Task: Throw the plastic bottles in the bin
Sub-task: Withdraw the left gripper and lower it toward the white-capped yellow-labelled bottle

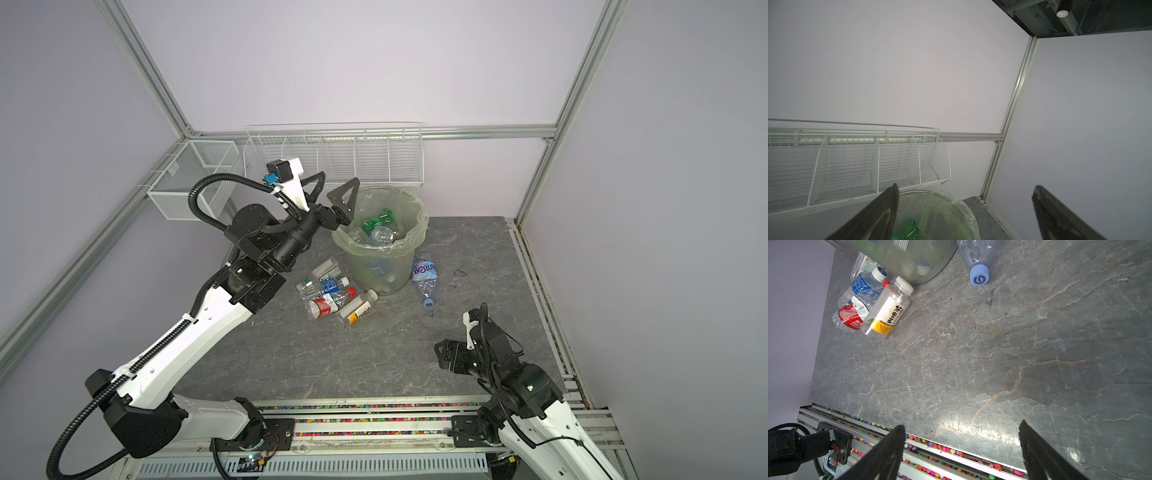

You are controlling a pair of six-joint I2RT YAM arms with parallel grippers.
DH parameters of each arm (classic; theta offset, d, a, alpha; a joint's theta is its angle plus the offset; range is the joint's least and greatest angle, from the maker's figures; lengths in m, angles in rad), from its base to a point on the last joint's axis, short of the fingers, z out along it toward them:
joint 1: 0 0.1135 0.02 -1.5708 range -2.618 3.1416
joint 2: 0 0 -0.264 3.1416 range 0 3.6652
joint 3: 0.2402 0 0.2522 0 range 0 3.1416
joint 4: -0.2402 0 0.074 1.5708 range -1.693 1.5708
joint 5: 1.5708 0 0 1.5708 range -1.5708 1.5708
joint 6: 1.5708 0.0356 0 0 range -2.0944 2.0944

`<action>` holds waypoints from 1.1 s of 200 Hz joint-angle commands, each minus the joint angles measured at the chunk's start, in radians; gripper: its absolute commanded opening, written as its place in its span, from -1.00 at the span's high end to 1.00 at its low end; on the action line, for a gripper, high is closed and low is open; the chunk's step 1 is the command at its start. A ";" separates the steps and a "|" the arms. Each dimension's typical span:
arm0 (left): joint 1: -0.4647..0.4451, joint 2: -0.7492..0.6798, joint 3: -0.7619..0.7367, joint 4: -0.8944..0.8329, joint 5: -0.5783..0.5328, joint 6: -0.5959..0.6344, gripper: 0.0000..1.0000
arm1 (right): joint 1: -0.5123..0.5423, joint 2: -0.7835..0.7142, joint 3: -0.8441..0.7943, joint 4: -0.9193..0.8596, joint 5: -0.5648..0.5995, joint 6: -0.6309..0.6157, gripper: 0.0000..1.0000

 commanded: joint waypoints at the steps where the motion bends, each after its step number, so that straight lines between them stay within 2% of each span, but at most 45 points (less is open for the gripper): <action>1: -0.003 -0.073 -0.057 -0.073 -0.046 0.005 -0.99 | -0.003 -0.003 -0.009 -0.011 0.003 0.018 -0.76; 42: 0.010 -0.206 -0.191 -0.215 -0.127 0.034 -0.97 | -0.003 -0.003 -0.007 -0.012 0.006 0.021 -0.77; 83: 0.146 -0.247 -0.303 -0.404 -0.046 -0.106 -0.92 | -0.003 0.000 0.000 -0.020 0.014 0.021 -0.77; 105: 0.165 -0.249 -0.383 -0.463 -0.009 -0.141 -0.86 | -0.003 -0.005 -0.005 -0.016 0.009 0.022 -0.77; 170: 0.165 -0.264 -0.625 -0.387 0.084 -0.237 -0.72 | -0.003 0.012 -0.015 0.006 -0.003 0.020 -0.76; 220: 0.153 -0.131 -0.644 -0.351 0.178 -0.250 -0.59 | -0.004 0.011 -0.019 0.010 -0.008 0.020 -0.76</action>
